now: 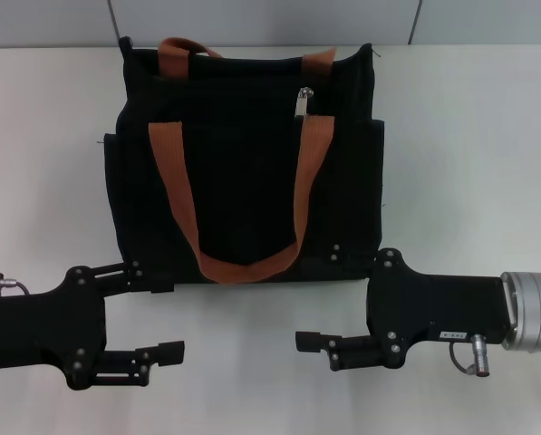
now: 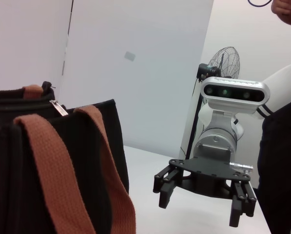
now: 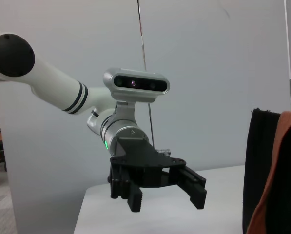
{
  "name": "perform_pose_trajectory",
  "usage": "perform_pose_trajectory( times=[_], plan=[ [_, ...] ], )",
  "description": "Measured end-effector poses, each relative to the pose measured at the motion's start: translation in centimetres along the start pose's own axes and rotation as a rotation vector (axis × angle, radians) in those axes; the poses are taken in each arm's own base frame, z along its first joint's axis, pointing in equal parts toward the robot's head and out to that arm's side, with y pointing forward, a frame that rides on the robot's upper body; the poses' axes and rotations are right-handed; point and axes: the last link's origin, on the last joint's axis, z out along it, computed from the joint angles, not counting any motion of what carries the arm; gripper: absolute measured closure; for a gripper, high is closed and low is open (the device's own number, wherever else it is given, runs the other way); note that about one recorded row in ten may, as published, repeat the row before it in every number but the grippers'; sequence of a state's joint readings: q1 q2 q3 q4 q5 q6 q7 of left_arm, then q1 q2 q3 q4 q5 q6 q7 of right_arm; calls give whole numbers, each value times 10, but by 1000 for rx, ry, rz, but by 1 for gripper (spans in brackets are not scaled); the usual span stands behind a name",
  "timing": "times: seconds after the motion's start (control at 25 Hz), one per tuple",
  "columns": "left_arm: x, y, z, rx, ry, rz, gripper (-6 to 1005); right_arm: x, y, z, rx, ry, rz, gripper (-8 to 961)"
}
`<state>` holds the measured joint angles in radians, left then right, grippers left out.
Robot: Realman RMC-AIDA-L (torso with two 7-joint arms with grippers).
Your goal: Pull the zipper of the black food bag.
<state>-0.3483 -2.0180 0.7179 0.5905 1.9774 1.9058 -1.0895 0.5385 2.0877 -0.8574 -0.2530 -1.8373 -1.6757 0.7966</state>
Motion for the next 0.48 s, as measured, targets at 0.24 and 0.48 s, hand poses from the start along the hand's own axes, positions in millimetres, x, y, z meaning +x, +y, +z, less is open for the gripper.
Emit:
perform_pose_trajectory(
  times=[0.24,0.48],
  plan=[
    [0,1,0,-6,4,0,187,-1,1,-1,1,-11,2,137],
    [-1,0,-1,7,-1,5,187,0,2,-1,2,-12,7,137]
  ],
)
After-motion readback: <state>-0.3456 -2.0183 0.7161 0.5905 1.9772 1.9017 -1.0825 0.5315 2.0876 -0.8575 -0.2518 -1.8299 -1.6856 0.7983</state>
